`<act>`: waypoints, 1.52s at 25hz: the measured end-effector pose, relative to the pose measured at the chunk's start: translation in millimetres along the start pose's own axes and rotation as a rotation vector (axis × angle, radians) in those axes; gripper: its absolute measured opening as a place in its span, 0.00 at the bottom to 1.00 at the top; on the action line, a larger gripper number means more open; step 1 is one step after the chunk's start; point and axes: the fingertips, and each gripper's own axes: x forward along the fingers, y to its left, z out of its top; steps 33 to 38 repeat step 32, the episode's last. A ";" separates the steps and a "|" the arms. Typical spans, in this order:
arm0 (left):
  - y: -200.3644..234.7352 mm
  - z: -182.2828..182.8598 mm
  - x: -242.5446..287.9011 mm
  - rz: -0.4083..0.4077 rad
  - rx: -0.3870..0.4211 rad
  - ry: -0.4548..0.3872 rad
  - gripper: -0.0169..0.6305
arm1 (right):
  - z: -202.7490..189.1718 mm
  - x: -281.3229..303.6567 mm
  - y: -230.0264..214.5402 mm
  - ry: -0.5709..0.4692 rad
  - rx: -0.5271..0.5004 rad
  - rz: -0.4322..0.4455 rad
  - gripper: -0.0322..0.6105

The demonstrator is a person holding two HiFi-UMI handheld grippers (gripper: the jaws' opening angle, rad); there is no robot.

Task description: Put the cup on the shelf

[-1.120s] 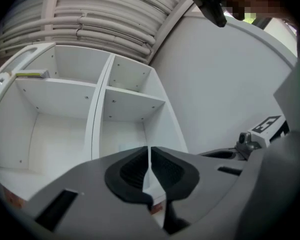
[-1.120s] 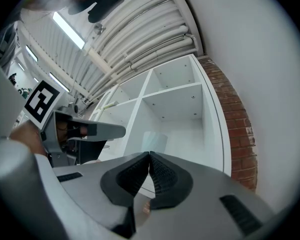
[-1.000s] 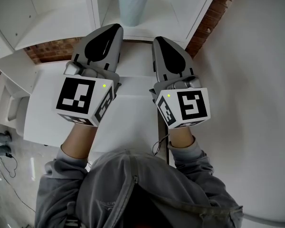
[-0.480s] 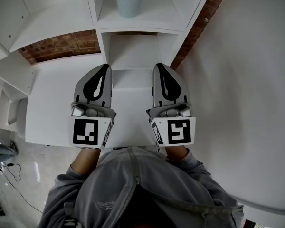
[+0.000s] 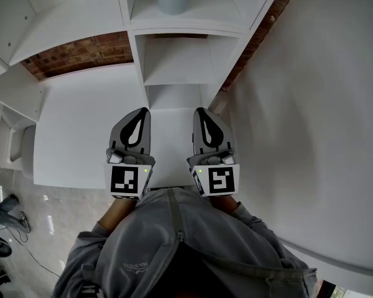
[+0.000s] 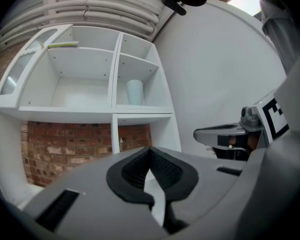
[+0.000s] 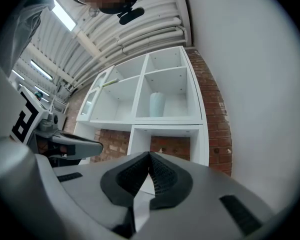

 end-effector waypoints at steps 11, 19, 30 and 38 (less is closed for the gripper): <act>-2.4 -20.9 -6.0 -0.024 -0.008 0.042 0.04 | -13.5 -2.5 20.2 0.032 -0.015 0.040 0.09; -2.4 -20.2 -7.2 -0.033 -0.010 0.042 0.04 | -13.4 0.3 18.0 0.041 -0.010 0.035 0.09; -4.5 -19.5 -4.4 -0.045 -0.012 0.040 0.04 | -15.4 1.2 16.5 0.047 -0.015 0.039 0.09; -4.2 -19.7 -3.7 -0.045 -0.015 0.037 0.04 | -15.9 1.8 16.1 0.047 -0.018 0.040 0.09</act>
